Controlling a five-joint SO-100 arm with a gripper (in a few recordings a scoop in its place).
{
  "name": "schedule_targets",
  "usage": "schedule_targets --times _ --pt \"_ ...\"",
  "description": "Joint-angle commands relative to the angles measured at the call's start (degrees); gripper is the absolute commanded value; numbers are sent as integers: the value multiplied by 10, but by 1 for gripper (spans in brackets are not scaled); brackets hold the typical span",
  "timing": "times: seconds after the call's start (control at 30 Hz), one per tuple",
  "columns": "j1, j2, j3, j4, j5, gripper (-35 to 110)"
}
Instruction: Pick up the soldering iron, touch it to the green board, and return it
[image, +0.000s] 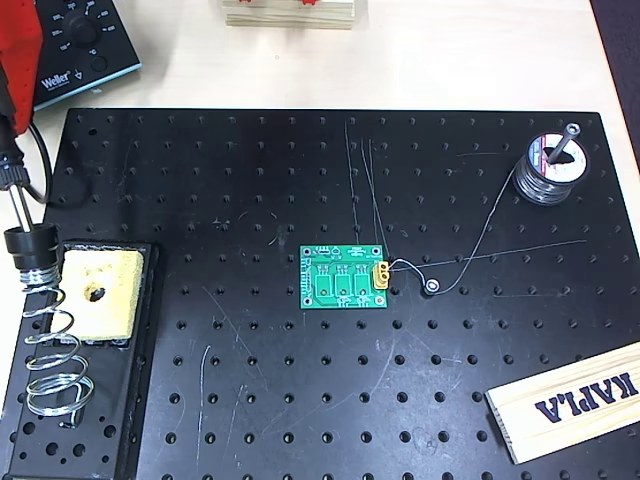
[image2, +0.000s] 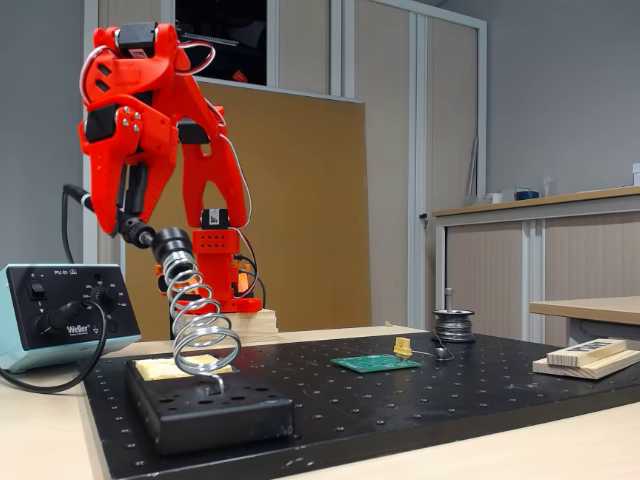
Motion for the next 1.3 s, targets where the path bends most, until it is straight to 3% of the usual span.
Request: schedule_targets --times 0.0,0.6,1.27 --pt "-24 -4 -45 13 16 0" --pt "-169 -28 -137 34 90 0" --pt "-180 -163 -251 42 88 1"
